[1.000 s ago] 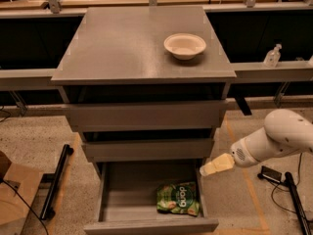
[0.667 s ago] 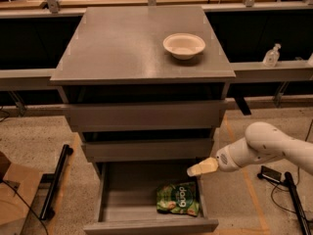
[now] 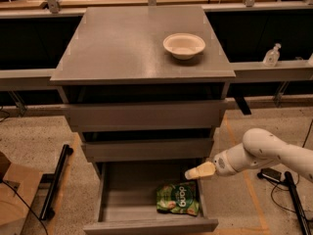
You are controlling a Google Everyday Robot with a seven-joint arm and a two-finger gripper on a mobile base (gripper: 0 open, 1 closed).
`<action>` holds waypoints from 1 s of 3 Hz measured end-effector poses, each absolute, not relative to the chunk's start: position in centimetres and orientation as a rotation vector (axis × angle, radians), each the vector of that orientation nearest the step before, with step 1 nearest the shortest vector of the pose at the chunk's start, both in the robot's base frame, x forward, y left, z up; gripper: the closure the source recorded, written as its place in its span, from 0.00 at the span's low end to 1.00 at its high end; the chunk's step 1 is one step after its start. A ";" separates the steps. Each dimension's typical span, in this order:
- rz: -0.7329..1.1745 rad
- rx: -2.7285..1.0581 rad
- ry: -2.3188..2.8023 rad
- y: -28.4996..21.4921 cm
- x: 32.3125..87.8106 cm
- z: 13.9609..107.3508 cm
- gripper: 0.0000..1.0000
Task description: Pick green rice chip bag from bottom drawer and place on counter
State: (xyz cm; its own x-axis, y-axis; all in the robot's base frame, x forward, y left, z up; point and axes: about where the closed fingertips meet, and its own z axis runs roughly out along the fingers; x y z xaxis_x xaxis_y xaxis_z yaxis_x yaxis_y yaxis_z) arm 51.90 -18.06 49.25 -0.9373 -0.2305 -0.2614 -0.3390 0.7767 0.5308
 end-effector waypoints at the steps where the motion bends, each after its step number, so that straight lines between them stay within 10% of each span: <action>1: 1.116 -0.359 2.794 -12.8 53.2 42.5 0.00; 3: 1.324 -0.246 2.876 -5.3 54.5 31.5 0.00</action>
Offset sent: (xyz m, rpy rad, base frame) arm 0.0290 0.1270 -0.1753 0.2631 0.2770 -0.0243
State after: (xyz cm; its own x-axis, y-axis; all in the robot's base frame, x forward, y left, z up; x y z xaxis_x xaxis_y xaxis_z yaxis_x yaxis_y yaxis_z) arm 54.47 -5.29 31.49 -0.9874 -0.1544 -0.0341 -0.1263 0.6406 0.7574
